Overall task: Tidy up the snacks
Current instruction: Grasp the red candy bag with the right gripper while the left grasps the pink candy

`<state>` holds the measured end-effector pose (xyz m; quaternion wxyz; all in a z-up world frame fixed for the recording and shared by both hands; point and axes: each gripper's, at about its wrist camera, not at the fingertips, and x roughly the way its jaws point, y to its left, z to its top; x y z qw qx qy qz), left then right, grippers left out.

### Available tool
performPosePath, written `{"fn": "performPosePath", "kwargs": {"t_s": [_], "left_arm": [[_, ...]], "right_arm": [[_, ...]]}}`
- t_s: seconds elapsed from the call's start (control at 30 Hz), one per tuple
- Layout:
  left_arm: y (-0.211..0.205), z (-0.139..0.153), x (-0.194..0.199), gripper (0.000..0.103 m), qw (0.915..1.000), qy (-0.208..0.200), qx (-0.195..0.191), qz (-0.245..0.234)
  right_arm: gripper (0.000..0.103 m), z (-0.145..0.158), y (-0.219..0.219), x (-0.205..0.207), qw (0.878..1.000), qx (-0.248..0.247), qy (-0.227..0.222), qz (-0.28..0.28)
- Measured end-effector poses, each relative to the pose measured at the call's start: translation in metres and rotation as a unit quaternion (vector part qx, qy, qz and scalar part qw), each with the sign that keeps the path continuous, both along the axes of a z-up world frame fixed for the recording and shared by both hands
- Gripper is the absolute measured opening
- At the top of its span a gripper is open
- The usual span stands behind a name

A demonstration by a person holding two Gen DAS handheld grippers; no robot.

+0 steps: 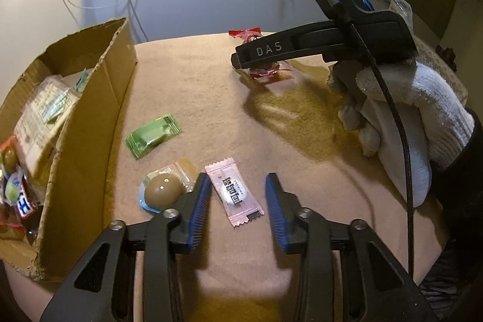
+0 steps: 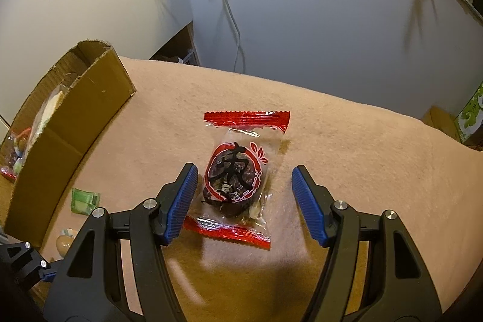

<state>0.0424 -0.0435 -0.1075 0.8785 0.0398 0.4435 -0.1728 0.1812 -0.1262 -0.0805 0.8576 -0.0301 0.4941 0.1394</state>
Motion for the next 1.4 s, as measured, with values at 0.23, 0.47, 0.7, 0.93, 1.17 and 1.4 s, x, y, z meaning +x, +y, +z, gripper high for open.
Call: {"fn": "performPosePath", "kwargs": {"t_s": [0.23,0.47,0.7,0.93,1.17,1.4], "left_arm": [[-0.003,-0.001,-0.004,0.018,0.9999,-0.01,0.012,-0.005],[0.0,-0.001,-0.004,0.018,0.9999,-0.011,0.005,-0.001],[0.006,0.002,-0.006,0.017,0.9999,-0.014,-0.006,0.003],[0.007,0.009,-0.009,0.017,0.9995,-0.027,-0.013,0.006],[0.018,0.028,-0.011,0.017,0.9979,-0.05,-0.036,0.021],[0.043,0.049,-0.01,0.017,0.9943,-0.079,-0.055,0.046]], "right_arm": [[0.056,-0.002,0.009,0.0,1.0,-0.023,-0.007,0.005],[0.037,0.0,0.008,-0.004,1.0,-0.017,-0.014,0.01],[0.035,0.008,-0.004,-0.015,1.0,0.005,-0.02,0.004],[0.035,0.027,-0.019,-0.026,0.999,0.028,-0.037,-0.001],[0.035,0.054,-0.018,-0.04,0.997,0.047,-0.064,0.012],[0.035,0.073,0.01,-0.044,0.994,0.06,-0.079,0.039]]}}
